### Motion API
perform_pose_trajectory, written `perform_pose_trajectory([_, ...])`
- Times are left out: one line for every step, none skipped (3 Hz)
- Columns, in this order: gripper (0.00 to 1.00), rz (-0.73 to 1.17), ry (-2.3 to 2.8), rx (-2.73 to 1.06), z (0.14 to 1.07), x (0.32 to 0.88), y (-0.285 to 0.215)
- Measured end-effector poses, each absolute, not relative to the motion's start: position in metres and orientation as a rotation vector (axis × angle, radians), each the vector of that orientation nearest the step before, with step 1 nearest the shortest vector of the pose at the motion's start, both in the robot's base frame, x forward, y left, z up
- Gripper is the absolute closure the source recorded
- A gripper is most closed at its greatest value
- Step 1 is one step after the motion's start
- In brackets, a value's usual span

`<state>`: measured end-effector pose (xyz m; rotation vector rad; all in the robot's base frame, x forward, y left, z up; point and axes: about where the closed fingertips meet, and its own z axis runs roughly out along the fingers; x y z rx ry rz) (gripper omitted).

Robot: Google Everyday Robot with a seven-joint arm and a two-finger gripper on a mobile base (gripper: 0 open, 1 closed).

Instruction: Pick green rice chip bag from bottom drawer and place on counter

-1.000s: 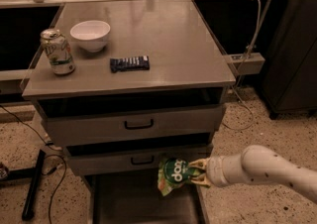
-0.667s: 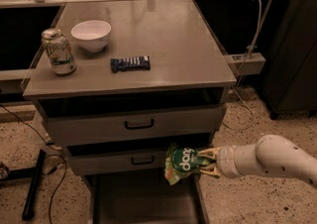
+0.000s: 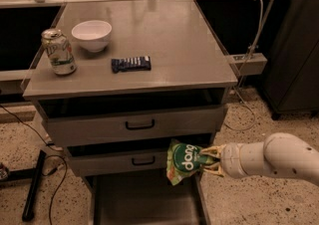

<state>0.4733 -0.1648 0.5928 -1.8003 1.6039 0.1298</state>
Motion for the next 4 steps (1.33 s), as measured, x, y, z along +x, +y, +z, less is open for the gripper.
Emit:
perform_pose_trajectory([1.0, 0.01, 1.499, -1.833, 0.667, 0.459, -0.158])
perform_pose_trajectory([1.0, -0.101, 1.404, -1.856, 0.749, 0.456, -0.153])
perform_pose_trajectory([1.0, -0.15, 1.349, -1.85, 0.827, 0.463, -0.156])
perform_pose_trajectory([1.0, -0.156, 1.311, -1.809, 0.901, 0.477, -0.162])
